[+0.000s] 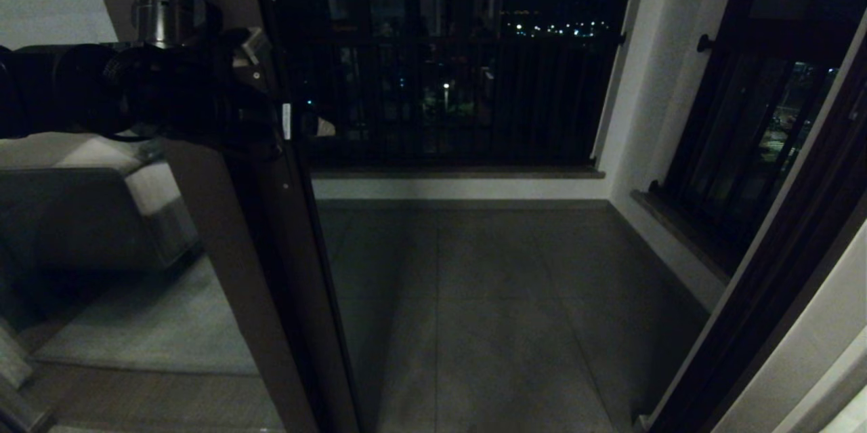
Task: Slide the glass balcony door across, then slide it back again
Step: Close the slid door
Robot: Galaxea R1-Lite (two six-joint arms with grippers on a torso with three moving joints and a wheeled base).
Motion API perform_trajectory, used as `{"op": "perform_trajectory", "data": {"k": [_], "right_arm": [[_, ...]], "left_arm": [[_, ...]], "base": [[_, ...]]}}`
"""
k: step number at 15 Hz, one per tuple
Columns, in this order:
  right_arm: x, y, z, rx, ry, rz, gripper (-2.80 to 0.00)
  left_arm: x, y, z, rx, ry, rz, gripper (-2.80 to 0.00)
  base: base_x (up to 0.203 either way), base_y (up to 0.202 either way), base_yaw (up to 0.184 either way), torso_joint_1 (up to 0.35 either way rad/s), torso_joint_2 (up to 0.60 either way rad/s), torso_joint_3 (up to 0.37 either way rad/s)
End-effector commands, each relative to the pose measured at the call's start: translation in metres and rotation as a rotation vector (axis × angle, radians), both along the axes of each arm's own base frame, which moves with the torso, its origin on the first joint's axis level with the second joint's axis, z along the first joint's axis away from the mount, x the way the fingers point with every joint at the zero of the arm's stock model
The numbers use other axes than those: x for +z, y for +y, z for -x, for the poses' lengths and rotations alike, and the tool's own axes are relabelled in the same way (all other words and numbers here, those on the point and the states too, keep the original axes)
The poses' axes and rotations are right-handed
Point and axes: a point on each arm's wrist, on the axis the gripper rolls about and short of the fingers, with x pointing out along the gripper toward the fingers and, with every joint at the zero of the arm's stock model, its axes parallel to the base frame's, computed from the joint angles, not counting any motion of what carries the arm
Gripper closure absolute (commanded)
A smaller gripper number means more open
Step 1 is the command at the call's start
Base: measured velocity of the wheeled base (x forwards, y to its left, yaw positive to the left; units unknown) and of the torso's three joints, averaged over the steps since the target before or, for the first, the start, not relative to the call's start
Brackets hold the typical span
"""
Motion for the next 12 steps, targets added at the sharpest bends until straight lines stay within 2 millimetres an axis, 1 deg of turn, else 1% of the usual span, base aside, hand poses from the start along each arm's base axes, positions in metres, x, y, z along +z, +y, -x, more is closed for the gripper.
{"op": "perform_trajectory", "data": {"k": [1, 12], "right_arm": [[0.000, 0.000, 0.000, 0.001, 0.000, 0.000, 0.00], [0.000, 0.000, 0.000, 0.001, 0.000, 0.000, 0.00]], "left_arm": [[0.001, -0.001, 0.001, -0.013, -0.002, 0.005, -2.80], [0.002, -0.014, 0.004, -0.049, -0.004, 0.006, -2.80]], "base": [[0.000, 0.000, 0.000, 0.000, 0.00, 0.000], [0.000, 0.000, 0.000, 0.000, 0.00, 0.000]]}}
